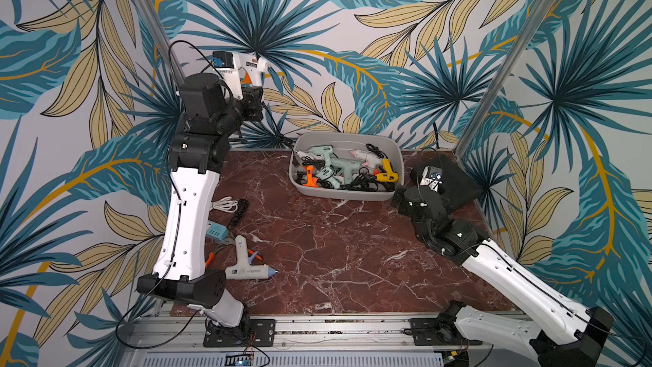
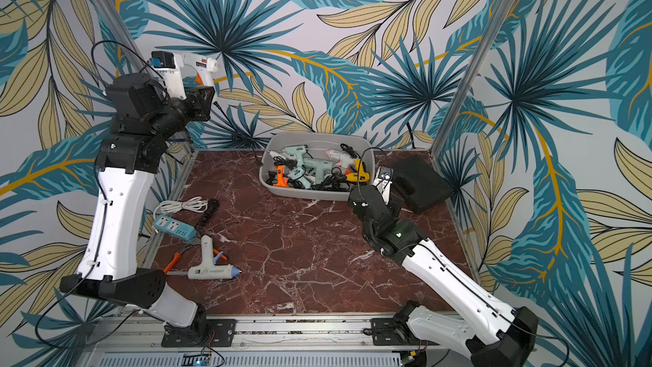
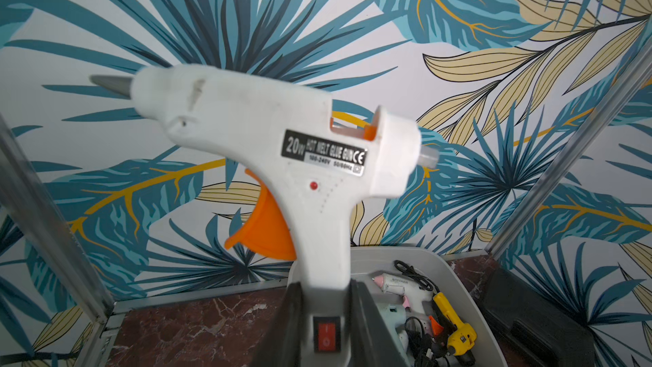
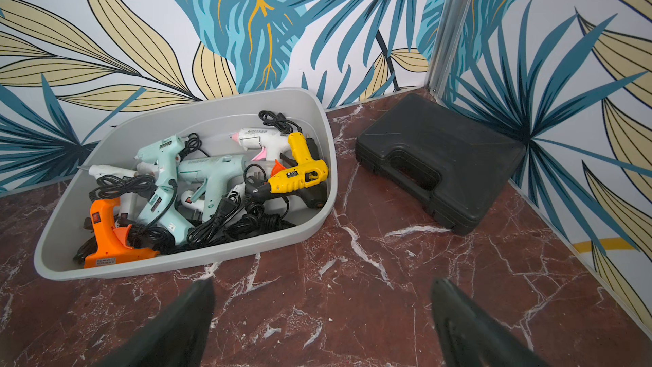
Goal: Put the hot melt glue gun into the storage box
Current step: Place the hot melt adhesive gun in the storage box.
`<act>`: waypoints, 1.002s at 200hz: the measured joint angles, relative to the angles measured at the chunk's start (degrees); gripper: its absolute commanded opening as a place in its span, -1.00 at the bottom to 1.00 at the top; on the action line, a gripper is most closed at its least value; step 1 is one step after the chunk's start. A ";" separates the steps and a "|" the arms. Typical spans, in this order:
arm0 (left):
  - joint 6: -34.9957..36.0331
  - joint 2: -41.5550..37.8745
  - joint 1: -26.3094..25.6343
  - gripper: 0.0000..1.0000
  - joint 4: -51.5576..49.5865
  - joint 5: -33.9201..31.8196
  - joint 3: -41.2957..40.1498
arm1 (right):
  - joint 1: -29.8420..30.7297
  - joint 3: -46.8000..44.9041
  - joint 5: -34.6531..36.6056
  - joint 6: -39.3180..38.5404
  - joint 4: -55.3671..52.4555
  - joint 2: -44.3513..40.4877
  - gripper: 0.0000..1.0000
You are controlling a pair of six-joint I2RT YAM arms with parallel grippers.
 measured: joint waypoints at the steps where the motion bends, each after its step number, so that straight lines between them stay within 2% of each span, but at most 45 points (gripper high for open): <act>1: -0.07 0.22 -0.09 -1.00 0.07 0.02 0.24 | 0.00 0.00 0.02 0.00 0.00 0.00 0.99; 79: -2.51 12.37 -6.80 -1.00 3.28 0.70 10.14 | 0.00 -0.79 0.17 1.27 0.11 -0.07 0.99; 156: -0.90 22.01 -15.56 -1.00 5.18 -0.83 10.60 | 0.02 -0.83 0.17 2.01 0.24 -0.07 0.99; 200: 1.97 27.30 -18.43 -1.00 6.08 -3.19 10.69 | 0.00 -0.83 0.02 2.49 0.24 -0.07 0.99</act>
